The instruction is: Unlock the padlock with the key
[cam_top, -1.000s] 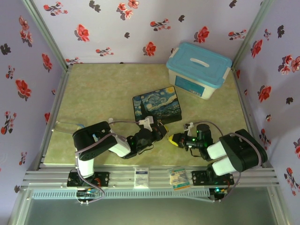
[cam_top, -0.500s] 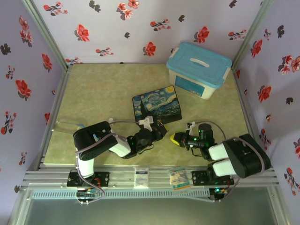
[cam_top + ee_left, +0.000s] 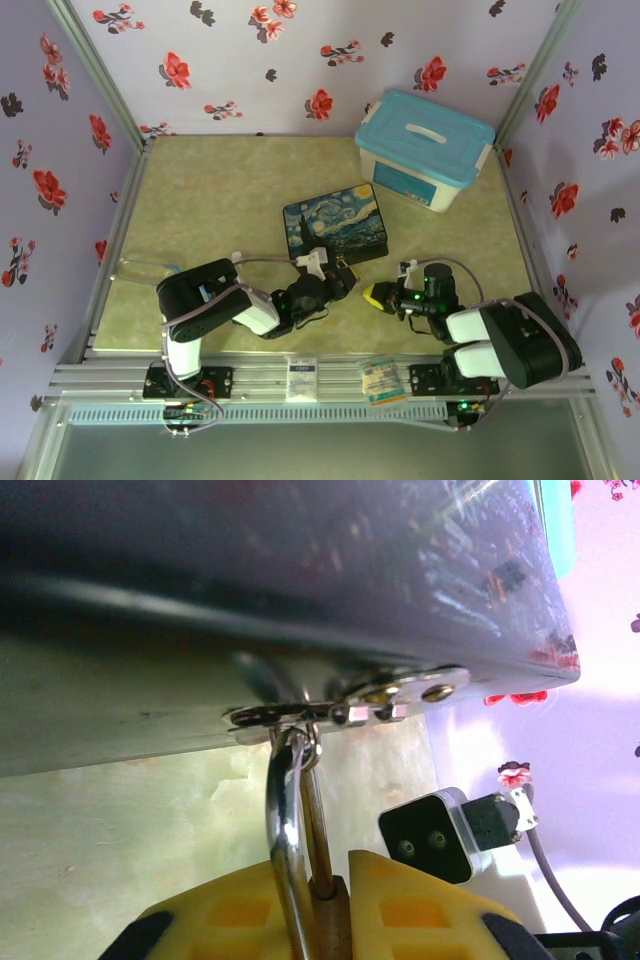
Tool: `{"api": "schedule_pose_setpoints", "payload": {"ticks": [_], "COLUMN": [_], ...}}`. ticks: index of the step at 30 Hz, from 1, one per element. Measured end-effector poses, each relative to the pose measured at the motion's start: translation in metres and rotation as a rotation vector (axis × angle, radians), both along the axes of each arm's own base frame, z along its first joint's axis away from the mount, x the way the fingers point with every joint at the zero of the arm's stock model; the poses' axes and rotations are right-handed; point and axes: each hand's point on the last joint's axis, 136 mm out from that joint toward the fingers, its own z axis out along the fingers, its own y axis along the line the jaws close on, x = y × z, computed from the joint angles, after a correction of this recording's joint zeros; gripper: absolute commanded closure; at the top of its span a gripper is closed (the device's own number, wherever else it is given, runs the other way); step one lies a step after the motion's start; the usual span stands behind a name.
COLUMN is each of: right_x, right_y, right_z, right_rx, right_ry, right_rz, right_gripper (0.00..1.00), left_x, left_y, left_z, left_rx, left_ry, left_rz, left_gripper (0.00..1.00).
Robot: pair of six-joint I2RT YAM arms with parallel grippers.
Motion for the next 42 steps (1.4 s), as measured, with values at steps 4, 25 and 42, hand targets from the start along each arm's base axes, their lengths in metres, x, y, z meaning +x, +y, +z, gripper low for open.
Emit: {"api": "schedule_pose_setpoints", "payload": {"ticks": [4,25,42], "right_x": [0.006,0.028,0.018], "right_y": [0.0,-0.01,-0.068], "right_z": [-0.005,-0.003,0.019], "right_rx": [0.018,0.06,-0.403], "right_ry": [0.035,0.021,-0.145], "right_rz": [-0.025,-0.137,-0.292], "right_gripper": [1.0,1.0,1.0], "left_x": [0.0,-0.001,-0.004], "left_y": [0.0,-0.008,-0.011], "left_z": [0.0,-0.005,-0.018], "left_rx": [0.0,0.032,0.156], "left_ry": [0.0,0.006,0.037], "left_rz": [0.001,-0.011,-0.027], "left_gripper": [1.0,1.0,1.0]}}
